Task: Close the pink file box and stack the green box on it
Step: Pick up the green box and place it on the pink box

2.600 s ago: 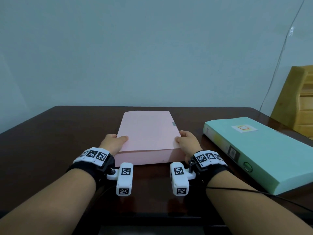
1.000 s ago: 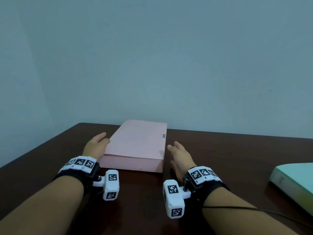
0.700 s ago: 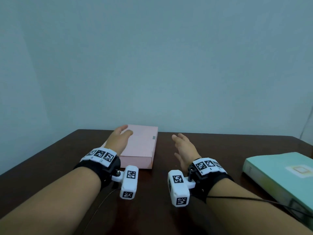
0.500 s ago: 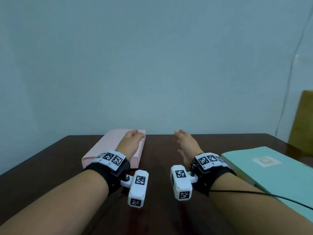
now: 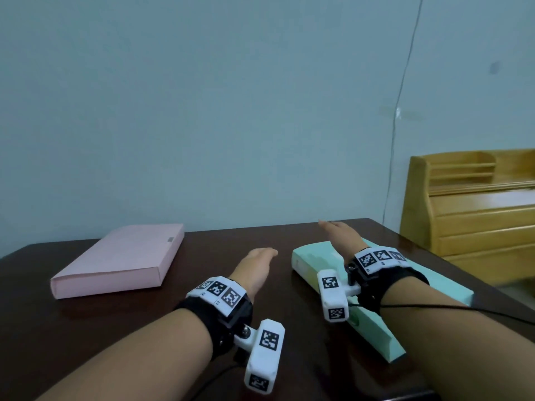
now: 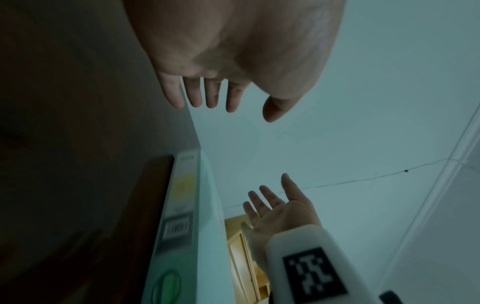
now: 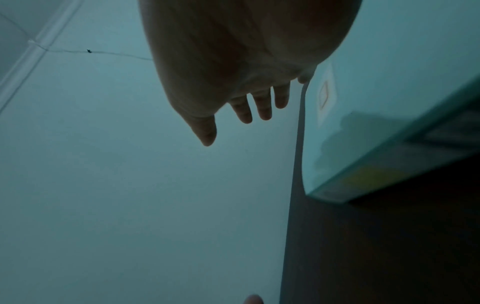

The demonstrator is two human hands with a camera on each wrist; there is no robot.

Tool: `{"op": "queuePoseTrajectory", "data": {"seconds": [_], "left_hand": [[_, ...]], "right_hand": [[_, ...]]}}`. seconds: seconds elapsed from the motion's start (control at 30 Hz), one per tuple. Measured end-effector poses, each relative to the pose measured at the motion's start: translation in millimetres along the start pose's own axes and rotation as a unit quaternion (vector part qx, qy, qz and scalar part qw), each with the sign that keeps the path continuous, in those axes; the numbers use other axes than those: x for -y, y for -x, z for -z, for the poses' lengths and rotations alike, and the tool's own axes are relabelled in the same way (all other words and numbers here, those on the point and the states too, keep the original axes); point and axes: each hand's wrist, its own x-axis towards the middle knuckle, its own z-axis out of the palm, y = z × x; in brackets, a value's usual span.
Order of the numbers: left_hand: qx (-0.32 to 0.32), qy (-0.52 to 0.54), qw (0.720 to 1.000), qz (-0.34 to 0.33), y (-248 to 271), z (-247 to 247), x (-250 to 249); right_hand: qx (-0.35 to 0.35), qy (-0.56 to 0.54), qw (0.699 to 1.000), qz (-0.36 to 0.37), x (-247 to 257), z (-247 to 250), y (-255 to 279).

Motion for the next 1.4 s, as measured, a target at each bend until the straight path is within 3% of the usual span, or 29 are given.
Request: {"op": "queuePoseTrajectory", "data": {"seconds": [0.27, 0.63, 0.93, 1.27, 1.4], "left_hand": [[0.049, -0.023, 0.997, 0.047, 4.7, -82.4, 11.1], [0.113, -0.161, 0.977, 0.085, 19.8, -135.0, 26.8], [0.072, -0.09, 0.985, 0.129, 21.9, -133.8, 30.2], [-0.006, -0.026, 0.995, 0.092, -7.4, -112.9, 54.4], [-0.004, 0.051, 0.991, 0.121, 13.5, -94.6, 34.9]], "right_hand": [[-0.057, 0.105, 0.99, -0.078, -71.8, 80.2, -26.8], [-0.113, 0.183, 0.961, -0.174, -126.2, 137.8, -9.3], [-0.105, 0.193, 0.958, -0.185, -126.1, 142.0, -1.0], [-0.04, 0.188, 0.963, -0.188, -107.9, 115.7, 0.8], [0.003, 0.141, 0.968, -0.206, -102.9, 115.7, 4.9]]}}
